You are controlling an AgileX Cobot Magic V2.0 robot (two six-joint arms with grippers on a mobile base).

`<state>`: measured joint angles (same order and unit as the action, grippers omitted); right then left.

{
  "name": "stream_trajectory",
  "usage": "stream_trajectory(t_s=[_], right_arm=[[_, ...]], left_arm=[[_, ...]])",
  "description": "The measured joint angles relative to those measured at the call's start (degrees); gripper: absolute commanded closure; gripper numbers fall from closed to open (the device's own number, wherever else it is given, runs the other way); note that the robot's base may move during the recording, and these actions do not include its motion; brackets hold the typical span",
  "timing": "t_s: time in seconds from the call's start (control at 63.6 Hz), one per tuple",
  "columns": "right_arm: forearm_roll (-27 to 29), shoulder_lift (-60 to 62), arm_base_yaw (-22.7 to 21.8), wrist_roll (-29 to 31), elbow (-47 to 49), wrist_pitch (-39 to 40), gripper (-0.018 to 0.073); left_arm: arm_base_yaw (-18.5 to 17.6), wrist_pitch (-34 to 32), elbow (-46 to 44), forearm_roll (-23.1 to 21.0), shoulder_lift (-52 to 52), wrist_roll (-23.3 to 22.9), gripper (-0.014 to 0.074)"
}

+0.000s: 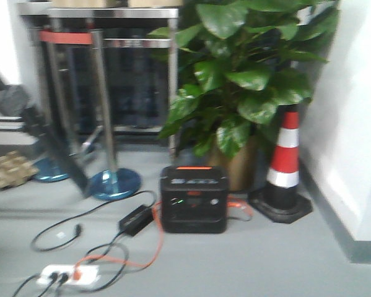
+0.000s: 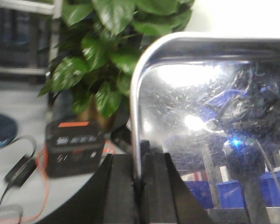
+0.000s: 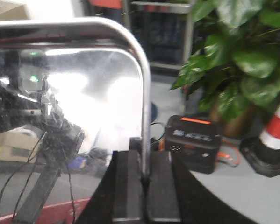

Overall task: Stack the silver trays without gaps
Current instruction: 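Carry the tray with both grippers while driving past the plant and cone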

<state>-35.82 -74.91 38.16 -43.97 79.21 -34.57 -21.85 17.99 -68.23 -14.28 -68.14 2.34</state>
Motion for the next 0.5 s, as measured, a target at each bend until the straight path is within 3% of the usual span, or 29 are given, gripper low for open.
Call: stream_trajectory(t_s=[0.503], right_arm=[[0.00,0.00,0.00,0.00,0.00,0.74,0.0619]], left_arm=[[0.00,-3.21,0.00,0.00,0.00,0.00,0.0614]])
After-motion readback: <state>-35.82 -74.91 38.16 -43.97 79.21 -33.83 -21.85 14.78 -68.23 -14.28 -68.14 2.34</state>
